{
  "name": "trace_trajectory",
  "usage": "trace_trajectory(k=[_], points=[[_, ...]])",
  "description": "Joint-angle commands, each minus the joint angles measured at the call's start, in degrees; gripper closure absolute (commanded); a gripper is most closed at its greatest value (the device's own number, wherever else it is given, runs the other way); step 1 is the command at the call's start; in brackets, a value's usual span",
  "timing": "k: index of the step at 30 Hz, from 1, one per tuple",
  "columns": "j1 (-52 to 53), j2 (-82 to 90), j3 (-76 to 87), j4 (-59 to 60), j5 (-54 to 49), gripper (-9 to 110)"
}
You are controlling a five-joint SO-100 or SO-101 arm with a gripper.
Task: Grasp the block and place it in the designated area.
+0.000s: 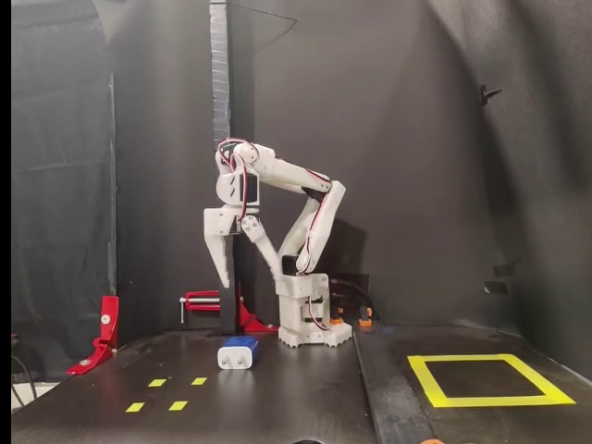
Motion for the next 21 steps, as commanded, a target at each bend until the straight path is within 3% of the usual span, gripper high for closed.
trace_trajectory(k=[1, 11, 21], points=[[0.5, 0.2, -0.2, -0.4, -0.4, 59], [2.2, 0.3, 2.2, -1.8, 0.0, 59], [3.0, 3.3, 14.9, -13.2, 0.1, 59]])
